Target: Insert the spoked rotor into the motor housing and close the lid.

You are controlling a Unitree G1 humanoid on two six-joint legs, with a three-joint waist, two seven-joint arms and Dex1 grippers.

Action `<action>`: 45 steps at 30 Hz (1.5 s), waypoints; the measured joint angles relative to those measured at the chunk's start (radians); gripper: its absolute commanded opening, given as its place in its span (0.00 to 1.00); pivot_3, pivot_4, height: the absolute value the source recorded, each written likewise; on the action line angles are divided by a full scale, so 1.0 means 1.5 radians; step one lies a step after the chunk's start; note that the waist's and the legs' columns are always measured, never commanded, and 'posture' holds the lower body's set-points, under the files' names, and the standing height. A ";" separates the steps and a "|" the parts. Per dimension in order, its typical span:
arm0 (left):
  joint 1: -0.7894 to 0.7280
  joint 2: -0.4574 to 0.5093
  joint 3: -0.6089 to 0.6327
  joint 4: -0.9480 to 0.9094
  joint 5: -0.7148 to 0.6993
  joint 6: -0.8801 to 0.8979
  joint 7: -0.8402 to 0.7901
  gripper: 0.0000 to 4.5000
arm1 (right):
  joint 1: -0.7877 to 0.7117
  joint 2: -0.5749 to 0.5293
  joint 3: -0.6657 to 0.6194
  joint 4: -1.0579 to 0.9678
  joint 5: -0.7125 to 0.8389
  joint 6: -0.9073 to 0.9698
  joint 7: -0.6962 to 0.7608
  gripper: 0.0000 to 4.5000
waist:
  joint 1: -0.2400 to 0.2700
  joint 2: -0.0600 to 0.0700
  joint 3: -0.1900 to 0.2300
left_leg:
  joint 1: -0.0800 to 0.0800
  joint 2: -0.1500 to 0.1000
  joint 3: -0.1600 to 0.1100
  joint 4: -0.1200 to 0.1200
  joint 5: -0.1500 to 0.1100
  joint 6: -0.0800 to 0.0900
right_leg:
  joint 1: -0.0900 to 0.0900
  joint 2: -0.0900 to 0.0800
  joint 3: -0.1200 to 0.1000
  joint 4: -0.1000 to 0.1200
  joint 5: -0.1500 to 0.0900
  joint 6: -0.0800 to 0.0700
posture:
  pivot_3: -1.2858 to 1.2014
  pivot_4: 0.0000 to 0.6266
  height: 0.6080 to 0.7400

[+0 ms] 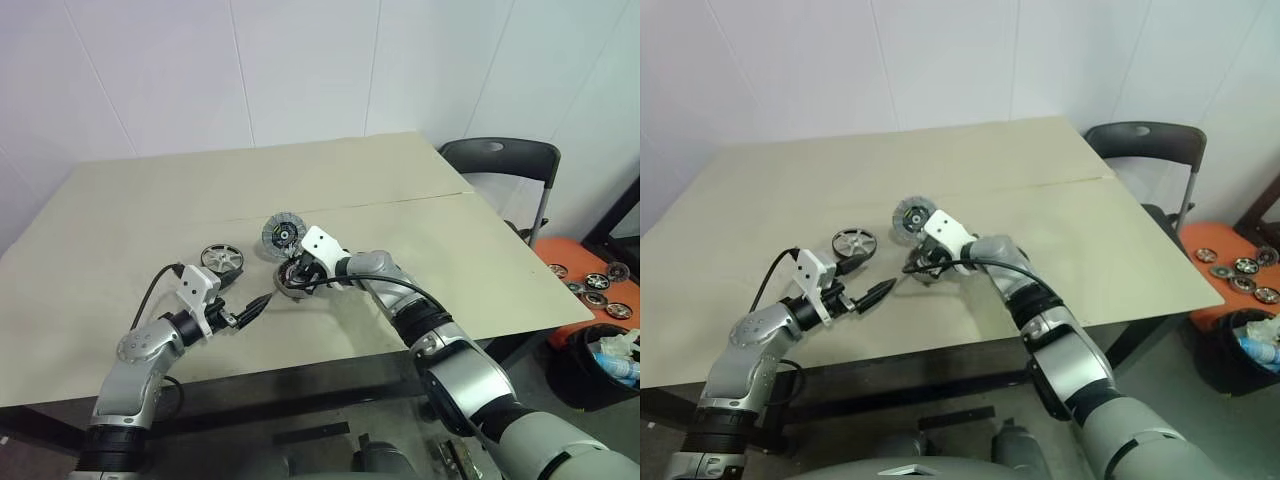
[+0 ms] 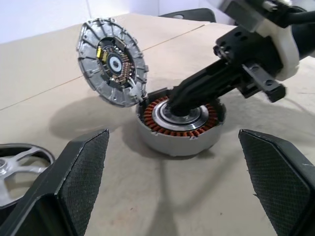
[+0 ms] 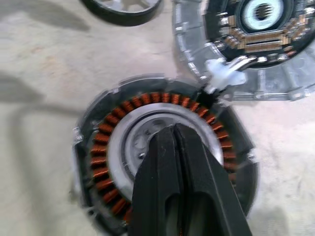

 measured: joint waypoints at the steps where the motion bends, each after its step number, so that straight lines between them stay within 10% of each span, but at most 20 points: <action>1: 0.000 0.000 0.000 0.000 0.000 0.000 0.000 1.00 | 0.003 -0.003 0.000 -0.006 0.000 0.003 0.003 0.01 | 0.000 0.000 0.000 | 0.000 0.000 0.000 0.000 0.000 0.000 | 0.000 0.000 0.000 0.000 0.000 0.000 | 0.52 0.00 1.00; 45: -0.013 0.006 -0.012 0.000 0.004 0.000 -0.003 1.00 | 0.040 0.037 -0.041 -0.034 0.052 -0.012 -0.027 0.01 | -0.015 0.002 0.001 | -0.007 0.001 0.001 -0.004 0.000 0.000 | -0.004 0.002 0.000 -0.004 0.001 0.000 | 0.52 0.00 1.00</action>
